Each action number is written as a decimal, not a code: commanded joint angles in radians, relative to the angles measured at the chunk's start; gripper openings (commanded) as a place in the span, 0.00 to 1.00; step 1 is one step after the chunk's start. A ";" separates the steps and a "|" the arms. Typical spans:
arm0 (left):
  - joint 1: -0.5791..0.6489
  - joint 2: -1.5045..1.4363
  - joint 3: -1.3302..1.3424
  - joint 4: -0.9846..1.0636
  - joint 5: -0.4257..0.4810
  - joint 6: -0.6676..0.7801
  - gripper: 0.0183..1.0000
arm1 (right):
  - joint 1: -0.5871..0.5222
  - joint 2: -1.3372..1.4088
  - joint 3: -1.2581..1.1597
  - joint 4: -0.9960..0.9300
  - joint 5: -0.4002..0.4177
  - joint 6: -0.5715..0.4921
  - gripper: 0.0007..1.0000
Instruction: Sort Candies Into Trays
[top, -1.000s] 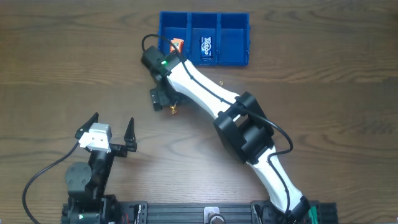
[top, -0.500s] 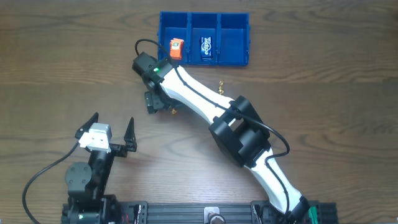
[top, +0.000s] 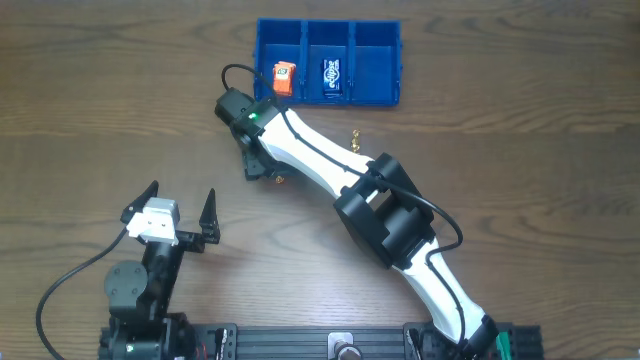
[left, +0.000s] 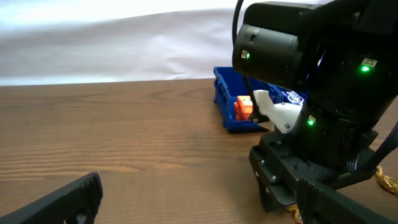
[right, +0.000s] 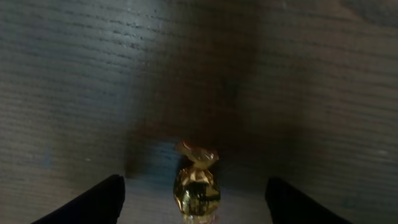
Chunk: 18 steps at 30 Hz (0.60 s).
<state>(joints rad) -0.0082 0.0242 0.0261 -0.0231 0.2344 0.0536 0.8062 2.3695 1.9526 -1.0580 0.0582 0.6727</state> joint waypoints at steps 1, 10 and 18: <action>0.004 -0.007 -0.021 -0.031 0.021 0.011 1.00 | -0.004 0.018 -0.016 0.010 0.015 0.013 0.67; 0.004 -0.007 -0.021 -0.031 0.021 0.011 1.00 | -0.004 0.023 -0.016 0.026 0.015 0.013 0.52; 0.004 -0.007 -0.021 -0.031 0.021 0.011 1.00 | -0.004 0.035 -0.016 0.035 0.007 0.013 0.37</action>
<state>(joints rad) -0.0082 0.0242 0.0261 -0.0231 0.2344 0.0532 0.8062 2.3802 1.9423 -1.0237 0.0574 0.6800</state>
